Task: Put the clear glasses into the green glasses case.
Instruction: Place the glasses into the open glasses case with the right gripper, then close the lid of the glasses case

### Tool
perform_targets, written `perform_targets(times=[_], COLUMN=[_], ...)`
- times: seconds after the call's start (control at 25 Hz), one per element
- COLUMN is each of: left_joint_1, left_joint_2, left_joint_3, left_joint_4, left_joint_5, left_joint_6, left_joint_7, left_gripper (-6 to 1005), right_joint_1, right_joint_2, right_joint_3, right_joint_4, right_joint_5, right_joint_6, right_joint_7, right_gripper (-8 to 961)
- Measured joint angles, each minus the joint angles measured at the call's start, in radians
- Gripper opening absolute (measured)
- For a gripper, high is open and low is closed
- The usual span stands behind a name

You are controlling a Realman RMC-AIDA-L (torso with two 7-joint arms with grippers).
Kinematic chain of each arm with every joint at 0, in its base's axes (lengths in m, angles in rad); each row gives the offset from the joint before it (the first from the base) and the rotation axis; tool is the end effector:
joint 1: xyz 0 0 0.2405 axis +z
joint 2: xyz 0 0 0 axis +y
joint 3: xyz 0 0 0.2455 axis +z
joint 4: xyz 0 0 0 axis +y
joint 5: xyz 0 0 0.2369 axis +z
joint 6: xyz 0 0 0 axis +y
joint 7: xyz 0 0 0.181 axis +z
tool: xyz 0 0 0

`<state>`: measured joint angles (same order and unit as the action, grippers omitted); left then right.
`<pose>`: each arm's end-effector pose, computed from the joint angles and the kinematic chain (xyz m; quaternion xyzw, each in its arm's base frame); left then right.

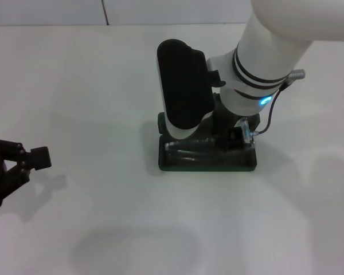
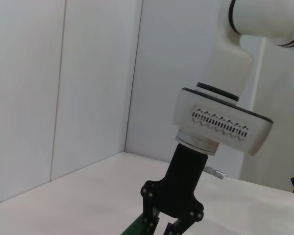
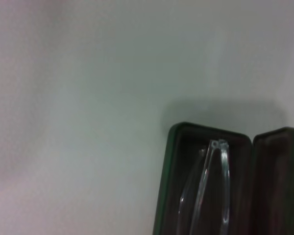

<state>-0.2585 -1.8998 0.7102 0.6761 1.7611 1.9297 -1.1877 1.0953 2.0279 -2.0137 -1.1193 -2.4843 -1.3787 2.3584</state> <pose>-0.3064 0.2678 0.0682 -0.9306 -0.1403 -0.3103 0.1342 0.0603 0.3764 -0.1343 -0.9301 -0.1359 -0.3296 0.0878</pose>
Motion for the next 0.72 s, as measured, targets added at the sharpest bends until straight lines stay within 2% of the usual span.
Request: perform_targets(times=[0.36,0.72], left_joint_1=[0.007,0.002], left_joint_2=[-0.002,-0.006], left_joint_3=[0.000,0.000], left_joint_4=[0.002,-0.003], left_joint_5=[0.000,-0.016], left_joint_6=[0.000,0.005], left_joint_7=[0.000,-0.007], left_gripper=[43,43], right_joint_1=[-0.027,-0.114], right_joint_2=[0.000,0.000], right_joint_3=[-0.010,0.005], right_joint_4=[-0.067,-0.213], right_joint_5=[-0.002,-0.040], right_joint_6=[-0.022,-0.060], right_joint_7=[0.015,0.042], right_gripper=[173,172])
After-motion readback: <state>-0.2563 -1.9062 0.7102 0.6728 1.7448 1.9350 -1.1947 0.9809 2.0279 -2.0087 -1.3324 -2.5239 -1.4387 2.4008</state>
